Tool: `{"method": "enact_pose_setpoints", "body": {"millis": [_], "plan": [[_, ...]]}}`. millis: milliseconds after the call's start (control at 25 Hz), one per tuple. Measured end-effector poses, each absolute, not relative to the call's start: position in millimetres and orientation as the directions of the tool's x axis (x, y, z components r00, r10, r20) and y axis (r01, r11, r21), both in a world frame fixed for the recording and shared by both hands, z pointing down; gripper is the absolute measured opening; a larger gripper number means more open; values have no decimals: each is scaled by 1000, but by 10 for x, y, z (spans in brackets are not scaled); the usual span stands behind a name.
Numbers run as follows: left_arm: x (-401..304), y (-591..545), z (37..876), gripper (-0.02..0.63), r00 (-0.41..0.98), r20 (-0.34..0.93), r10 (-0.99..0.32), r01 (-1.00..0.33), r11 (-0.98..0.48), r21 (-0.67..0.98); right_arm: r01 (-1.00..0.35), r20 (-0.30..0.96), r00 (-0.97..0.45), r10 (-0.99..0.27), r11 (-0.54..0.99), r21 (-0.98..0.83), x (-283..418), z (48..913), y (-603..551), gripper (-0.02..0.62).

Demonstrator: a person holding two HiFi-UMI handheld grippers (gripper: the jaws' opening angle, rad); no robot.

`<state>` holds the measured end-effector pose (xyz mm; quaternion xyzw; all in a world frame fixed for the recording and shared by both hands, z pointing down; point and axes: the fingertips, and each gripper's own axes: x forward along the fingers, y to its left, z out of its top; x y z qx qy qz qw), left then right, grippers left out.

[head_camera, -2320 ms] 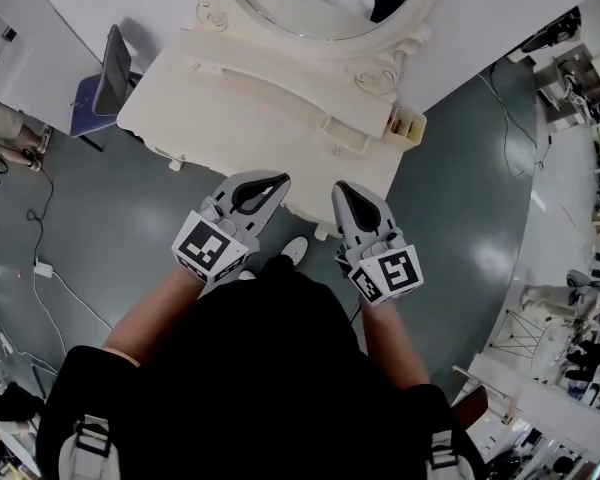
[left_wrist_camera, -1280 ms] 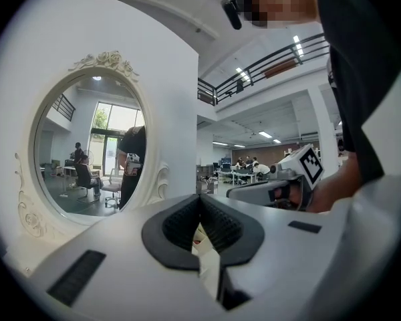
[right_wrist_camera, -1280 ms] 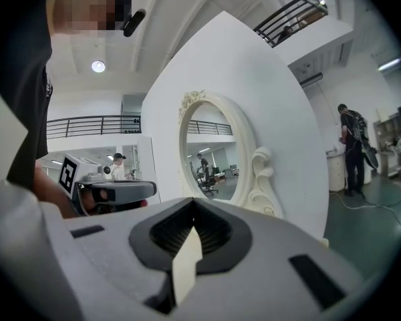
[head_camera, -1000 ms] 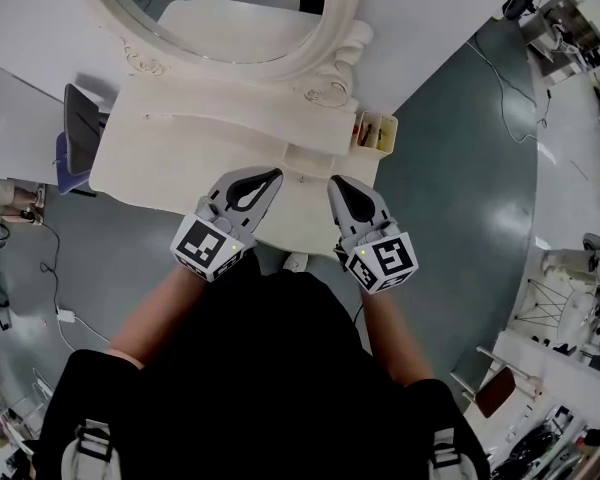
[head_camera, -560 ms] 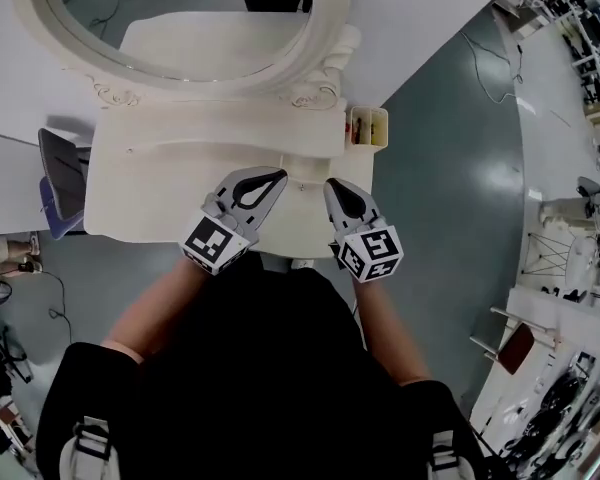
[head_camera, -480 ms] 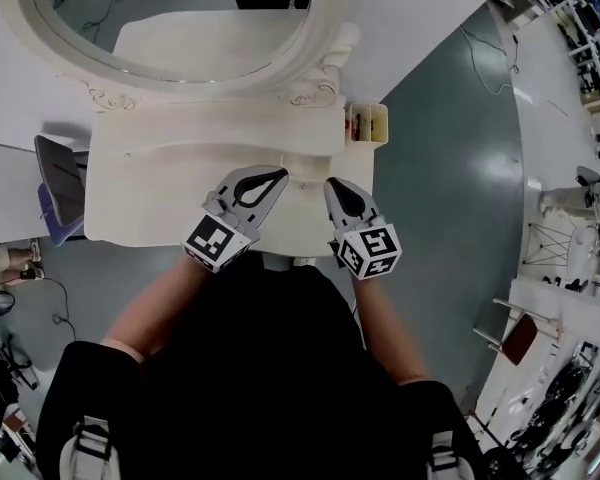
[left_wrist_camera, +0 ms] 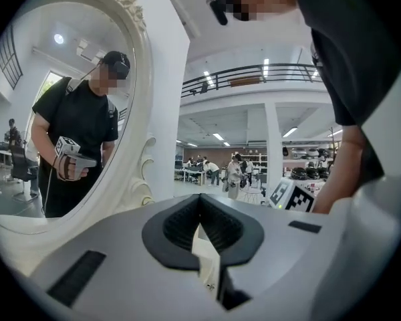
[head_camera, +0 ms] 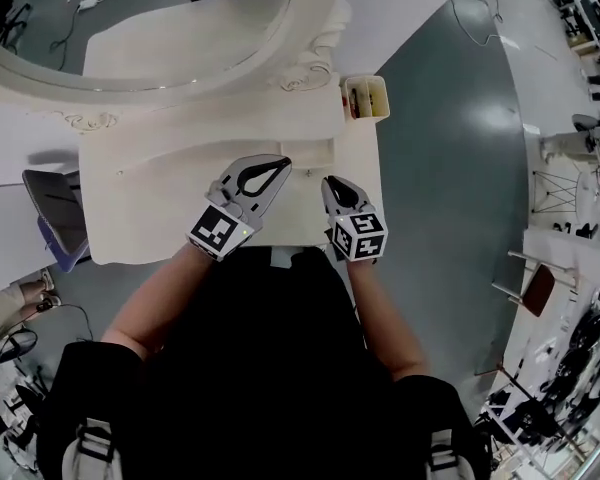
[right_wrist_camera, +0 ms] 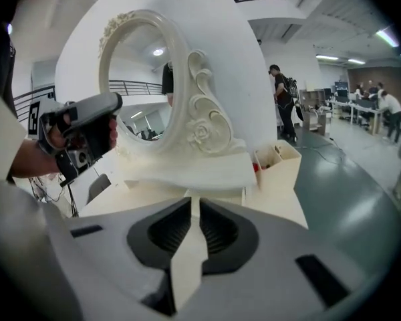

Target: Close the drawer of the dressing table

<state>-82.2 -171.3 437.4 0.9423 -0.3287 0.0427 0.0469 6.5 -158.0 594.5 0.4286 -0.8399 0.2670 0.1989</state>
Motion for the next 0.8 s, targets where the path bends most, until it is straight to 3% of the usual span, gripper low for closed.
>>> {"method": "enact_pose_setpoints", "body": {"millis": [560,800], "plan": [[-772,-1880,4709,-6,832,119,-541,-552,-830,85,-902,714,-419,-561,347,-256,-60,6822,-1613,123],[-802,-1927,4787,-6,843,123,-523,-535,-840,96,-922,754,-371,-542,316,-226,-123,7030,-1665,135]]}}
